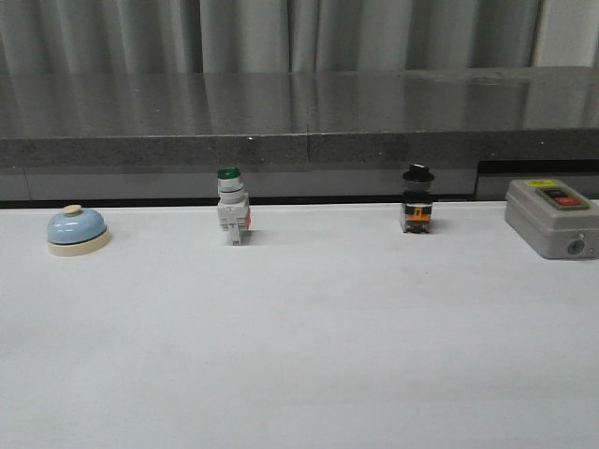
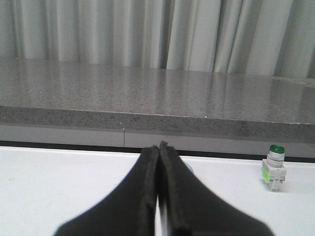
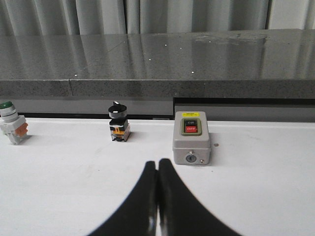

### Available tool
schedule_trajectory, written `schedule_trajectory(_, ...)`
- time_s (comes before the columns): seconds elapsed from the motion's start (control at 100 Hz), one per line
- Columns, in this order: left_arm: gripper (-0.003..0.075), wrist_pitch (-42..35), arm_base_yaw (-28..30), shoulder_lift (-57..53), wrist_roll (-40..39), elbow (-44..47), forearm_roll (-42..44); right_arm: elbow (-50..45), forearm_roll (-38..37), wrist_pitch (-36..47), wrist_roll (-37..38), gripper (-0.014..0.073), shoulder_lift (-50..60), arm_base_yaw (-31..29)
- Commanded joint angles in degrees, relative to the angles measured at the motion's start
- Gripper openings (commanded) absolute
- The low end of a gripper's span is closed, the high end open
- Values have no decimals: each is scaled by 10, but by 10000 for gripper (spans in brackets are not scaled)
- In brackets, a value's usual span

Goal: Place and press bell with both arms

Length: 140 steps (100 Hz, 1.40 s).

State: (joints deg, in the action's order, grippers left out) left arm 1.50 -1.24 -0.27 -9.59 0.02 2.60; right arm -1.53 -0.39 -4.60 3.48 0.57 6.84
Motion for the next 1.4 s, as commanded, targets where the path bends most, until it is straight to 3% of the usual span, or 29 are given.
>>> schedule_trajectory(0.0, -20, -51, -1, -16, -4, 24, -3, 8, -2, 51, -2, -60, 8, -4)
schedule_trajectory(0.47, -20, -54, -1, -16, -4, 21, -3, 8, -2, 51, -2, -60, 8, -4)
schedule_trajectory(0.64, -20, -39, -1, -13, -4, -17, -3, 8, -2, 51, -2, -60, 8, -4)
schedule_trajectory(0.82, -20, 37, -1, 34, -4, -99, -3, 8, -2, 51, -2, -60, 8, -4)
schedule_trajectory(1.03, -20, 257, -1, 169, -4, -254, -3, 8, -2, 51, -2, -60, 8, -4)
schedule_trajectory(1.39, -20, 355, -1, 393, -4, -448, -3, 8, -2, 51, -2, -60, 8, -4)
